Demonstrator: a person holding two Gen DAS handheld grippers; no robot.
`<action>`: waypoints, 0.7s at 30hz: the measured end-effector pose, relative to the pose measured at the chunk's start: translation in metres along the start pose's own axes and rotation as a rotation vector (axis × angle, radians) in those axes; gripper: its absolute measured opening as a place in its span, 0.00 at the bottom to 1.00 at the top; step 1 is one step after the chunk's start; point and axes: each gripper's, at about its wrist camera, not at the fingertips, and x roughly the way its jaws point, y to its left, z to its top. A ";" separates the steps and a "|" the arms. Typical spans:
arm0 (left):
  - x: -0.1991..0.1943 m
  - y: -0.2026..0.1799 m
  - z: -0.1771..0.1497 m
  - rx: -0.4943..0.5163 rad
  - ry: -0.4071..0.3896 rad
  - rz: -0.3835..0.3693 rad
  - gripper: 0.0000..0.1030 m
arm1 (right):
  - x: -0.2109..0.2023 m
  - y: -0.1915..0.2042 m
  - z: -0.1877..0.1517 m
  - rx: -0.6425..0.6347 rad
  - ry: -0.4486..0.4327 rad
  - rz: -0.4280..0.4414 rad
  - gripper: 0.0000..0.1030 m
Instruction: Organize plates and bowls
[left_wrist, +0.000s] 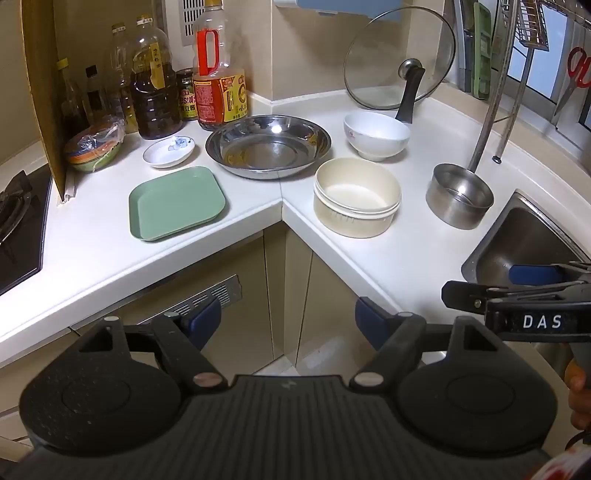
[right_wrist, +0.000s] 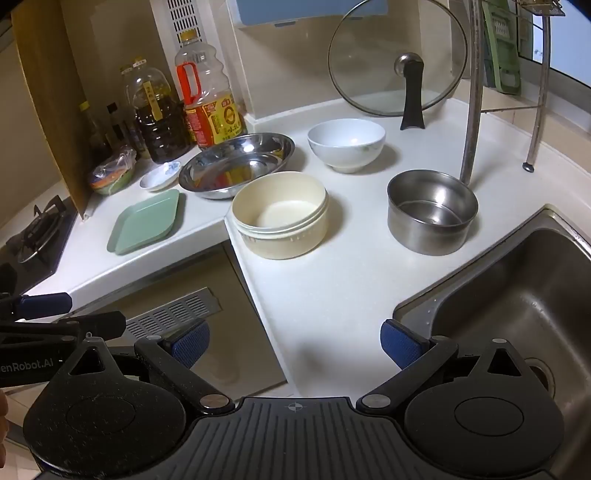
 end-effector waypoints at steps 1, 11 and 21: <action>0.000 0.000 0.000 0.003 0.002 0.005 0.76 | 0.000 0.000 0.000 0.000 0.000 0.000 0.96; 0.000 0.000 0.000 0.000 0.000 0.000 0.76 | -0.001 -0.001 0.000 -0.001 -0.001 0.001 0.96; 0.000 0.000 0.000 0.000 0.002 0.002 0.76 | -0.001 -0.002 0.001 -0.001 -0.002 0.002 0.96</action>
